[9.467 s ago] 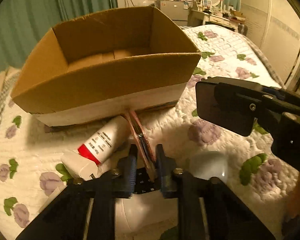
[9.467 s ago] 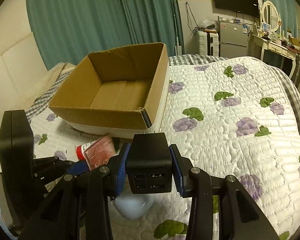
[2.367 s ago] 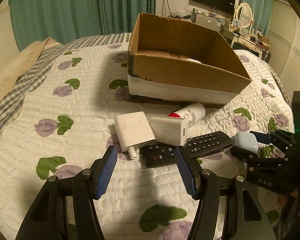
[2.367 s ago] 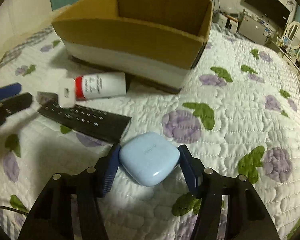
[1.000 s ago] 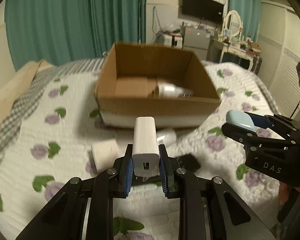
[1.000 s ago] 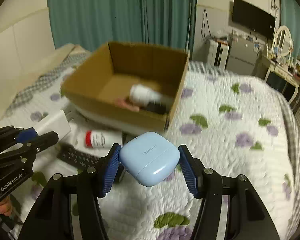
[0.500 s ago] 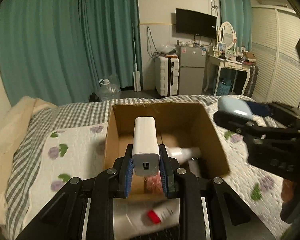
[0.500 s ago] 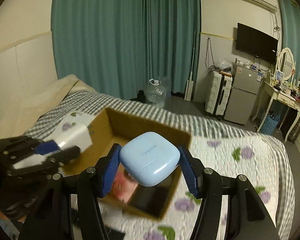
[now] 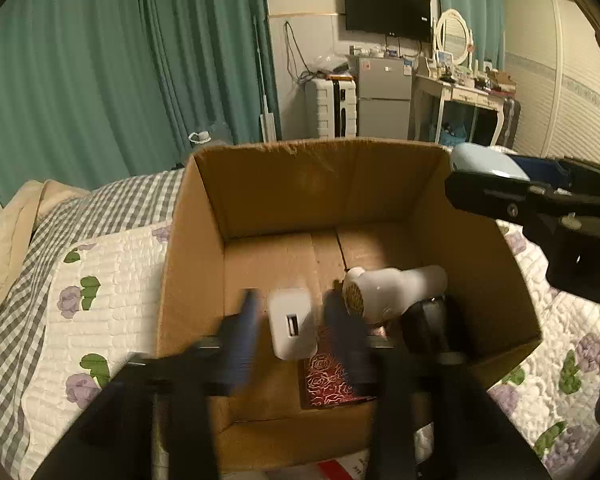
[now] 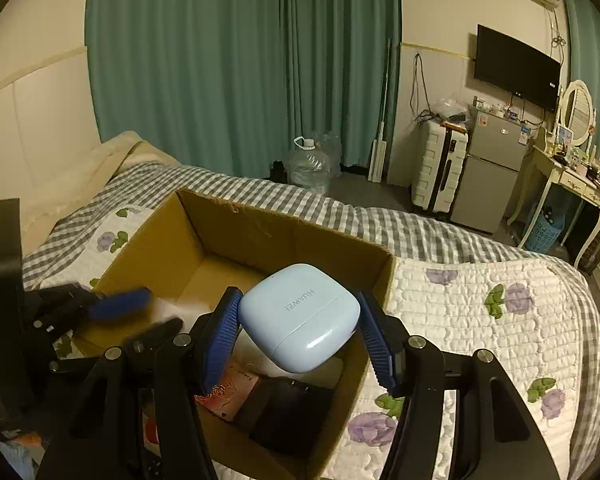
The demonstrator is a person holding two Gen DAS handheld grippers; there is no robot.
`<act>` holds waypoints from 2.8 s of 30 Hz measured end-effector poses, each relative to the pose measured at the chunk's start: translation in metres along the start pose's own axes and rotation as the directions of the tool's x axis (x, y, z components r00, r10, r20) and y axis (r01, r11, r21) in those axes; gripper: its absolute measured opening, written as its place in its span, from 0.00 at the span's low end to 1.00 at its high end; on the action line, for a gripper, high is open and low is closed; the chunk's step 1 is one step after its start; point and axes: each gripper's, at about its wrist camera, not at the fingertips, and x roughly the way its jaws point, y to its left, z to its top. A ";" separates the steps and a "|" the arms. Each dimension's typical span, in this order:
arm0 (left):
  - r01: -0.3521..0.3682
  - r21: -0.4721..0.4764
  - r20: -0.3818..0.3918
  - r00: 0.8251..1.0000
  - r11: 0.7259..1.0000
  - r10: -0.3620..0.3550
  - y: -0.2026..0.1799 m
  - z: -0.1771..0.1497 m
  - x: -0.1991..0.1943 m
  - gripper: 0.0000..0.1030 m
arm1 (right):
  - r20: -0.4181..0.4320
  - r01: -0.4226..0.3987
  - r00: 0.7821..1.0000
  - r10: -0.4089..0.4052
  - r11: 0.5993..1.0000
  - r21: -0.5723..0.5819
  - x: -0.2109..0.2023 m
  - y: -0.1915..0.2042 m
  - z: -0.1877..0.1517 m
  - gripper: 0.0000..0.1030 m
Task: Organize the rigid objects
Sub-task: 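Carry the power bank and earbud case into the box and open both tools, then grasp the white charger on the quilt with the left tool, then grasp the white bottle with the red cap with the right tool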
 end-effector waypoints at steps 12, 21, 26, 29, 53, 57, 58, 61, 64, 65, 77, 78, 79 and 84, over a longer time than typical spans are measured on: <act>-0.021 -0.040 0.070 0.997 0.999 0.024 0.013 0.010 -0.035 0.62 | -0.030 0.006 1.000 -0.007 1.000 -0.020 0.034 -0.003 0.014 0.57; -0.060 -0.030 0.062 0.996 0.998 0.062 0.009 0.007 -0.034 0.64 | -0.050 0.047 0.998 -0.050 0.998 -0.052 0.058 0.000 0.013 0.81; -0.069 -0.032 0.084 0.994 0.997 0.072 0.008 0.002 -0.056 0.64 | -0.004 0.052 0.999 -0.052 0.999 -0.008 0.023 -0.007 0.009 0.83; -0.074 -0.043 0.094 0.993 0.996 0.078 0.011 -0.004 -0.077 0.65 | 0.034 0.049 0.998 -0.049 0.999 -0.001 -0.011 -0.005 -0.001 0.89; -0.096 -0.197 -0.222 0.974 0.976 0.051 0.034 -0.125 -0.038 0.68 | -0.160 -0.026 0.987 0.021 0.999 -0.028 -0.018 0.053 -0.116 0.90; -0.121 -0.205 -0.249 0.966 0.971 0.068 0.035 -0.124 -0.019 0.68 | -0.175 -0.026 0.984 0.022 0.999 -0.020 -0.014 0.052 -0.118 0.90; -0.129 -0.208 -0.252 0.965 0.970 0.074 0.036 -0.123 -0.017 0.68 | -0.176 -0.025 0.984 0.021 0.999 -0.020 -0.013 0.053 -0.118 0.90; -0.154 -0.223 -0.281 0.956 0.963 0.087 0.040 -0.122 -0.003 0.68 | -0.180 -0.023 0.983 0.019 0.999 -0.023 -0.011 0.055 -0.119 0.90; -0.164 -0.207 -0.297 0.950 0.964 0.098 0.037 -0.123 0.004 0.68 | -0.185 -0.020 0.983 0.016 1.000 -0.022 -0.008 0.057 -0.120 0.90; -0.170 -0.189 -0.297 0.949 0.967 0.108 0.036 -0.123 0.005 0.68 | -0.188 -0.022 0.982 0.017 1.000 -0.022 -0.007 0.058 -0.121 0.90; -0.171 -0.180 -0.180 0.974 0.969 0.139 0.043 -0.124 -0.049 0.53 | -0.238 -0.092 0.968 0.083 0.995 -0.027 0.013 0.079 -0.126 0.90; -0.169 -0.188 -0.178 0.975 0.968 0.136 0.046 -0.123 -0.052 0.52 | -0.243 -0.100 0.966 0.091 0.995 -0.025 0.016 0.081 -0.126 0.90; -0.168 -0.194 -0.175 0.975 0.966 0.134 0.047 -0.123 -0.055 0.52 | -0.248 -0.107 0.964 0.097 0.994 -0.024 0.019 0.084 -0.126 0.90; -0.151 -0.205 -0.160 0.980 0.967 0.119 0.050 -0.118 -0.058 0.52 | -0.295 -0.139 0.947 0.125 0.990 -0.027 0.043 0.098 -0.124 0.90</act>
